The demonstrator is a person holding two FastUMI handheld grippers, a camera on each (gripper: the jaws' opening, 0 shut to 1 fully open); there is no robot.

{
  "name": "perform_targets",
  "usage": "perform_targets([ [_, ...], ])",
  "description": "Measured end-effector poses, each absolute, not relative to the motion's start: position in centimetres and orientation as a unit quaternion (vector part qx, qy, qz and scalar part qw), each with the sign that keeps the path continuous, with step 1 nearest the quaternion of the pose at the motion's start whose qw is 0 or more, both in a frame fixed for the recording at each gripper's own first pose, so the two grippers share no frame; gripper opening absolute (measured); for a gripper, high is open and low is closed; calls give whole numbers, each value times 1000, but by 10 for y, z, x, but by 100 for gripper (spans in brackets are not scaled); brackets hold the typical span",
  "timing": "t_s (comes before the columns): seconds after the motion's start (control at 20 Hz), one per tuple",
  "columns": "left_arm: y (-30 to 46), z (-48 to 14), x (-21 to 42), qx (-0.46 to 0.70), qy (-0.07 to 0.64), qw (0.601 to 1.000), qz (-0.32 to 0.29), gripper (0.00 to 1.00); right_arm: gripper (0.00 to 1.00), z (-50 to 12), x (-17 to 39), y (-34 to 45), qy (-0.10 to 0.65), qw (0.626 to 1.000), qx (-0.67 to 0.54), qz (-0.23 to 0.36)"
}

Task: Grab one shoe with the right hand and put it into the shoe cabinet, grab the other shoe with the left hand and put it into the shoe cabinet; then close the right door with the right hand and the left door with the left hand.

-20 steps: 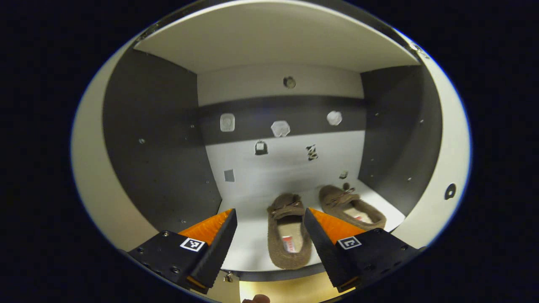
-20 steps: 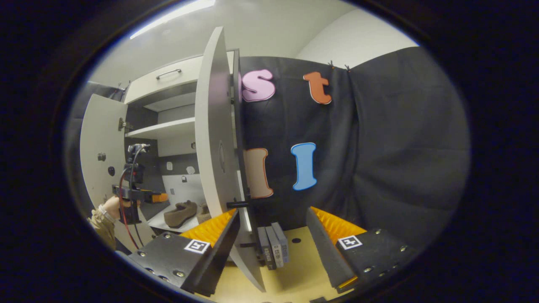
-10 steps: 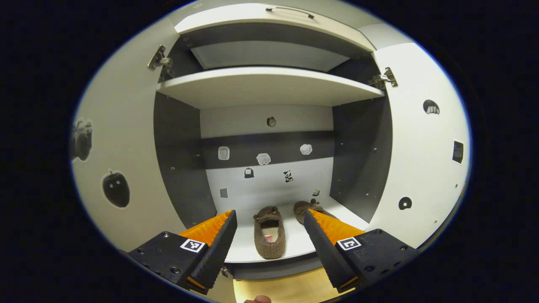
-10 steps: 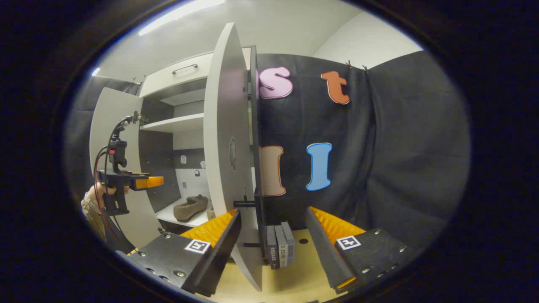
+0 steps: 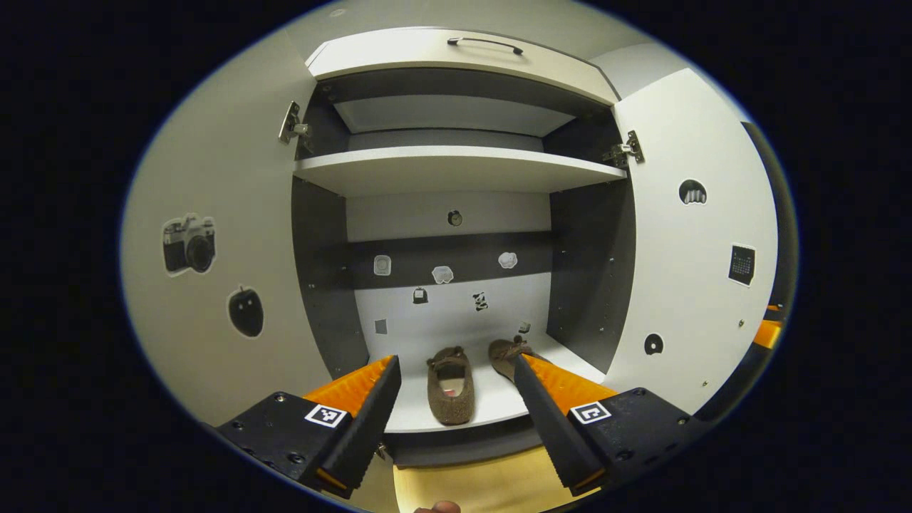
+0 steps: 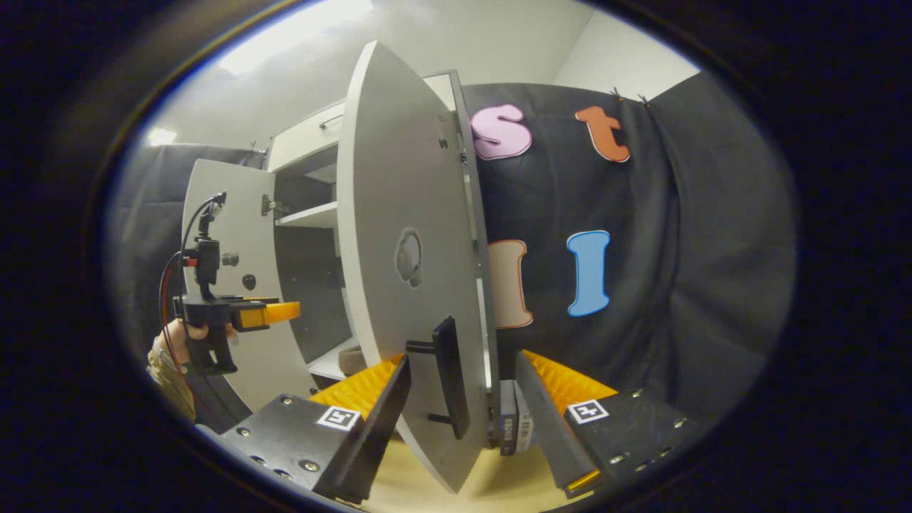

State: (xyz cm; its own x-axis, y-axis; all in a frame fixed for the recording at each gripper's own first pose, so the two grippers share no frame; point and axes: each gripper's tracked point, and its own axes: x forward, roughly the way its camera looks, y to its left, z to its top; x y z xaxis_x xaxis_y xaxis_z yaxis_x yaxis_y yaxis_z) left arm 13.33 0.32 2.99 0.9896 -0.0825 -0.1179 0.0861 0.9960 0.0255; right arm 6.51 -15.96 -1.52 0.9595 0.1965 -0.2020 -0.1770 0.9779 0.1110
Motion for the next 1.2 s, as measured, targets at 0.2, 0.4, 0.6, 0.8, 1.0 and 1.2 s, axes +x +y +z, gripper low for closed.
perform_targets([
  [0.2, 14, 26, 120, 19, 67, 997, -24, 98, 90, -19, 71, -140, 109, 985, 50, 128],
  [0.4, 22, 26, 110, 20, 69, 997, -9, 100, 90, -27, 81, -132, 113, 983, 34, 140],
  [0.6, 27, 26, 105, 22, 70, 997, 2, 100, 91, -31, 86, -117, 115, 978, 48, 170],
  [0.8, 32, 25, 101, 17, 72, 997, 12, 98, 90, -34, 90, -95, 116, 972, 49, 196],
  [1.0, 41, 23, 96, 18, 74, 997, 24, 98, 90, -45, 99, -64, 126, 963, 56, 231],
  [1.2, 47, 26, 86, 15, 69, 997, 33, 98, 90, -57, 119, -27, 137, 958, 60, 245],
])
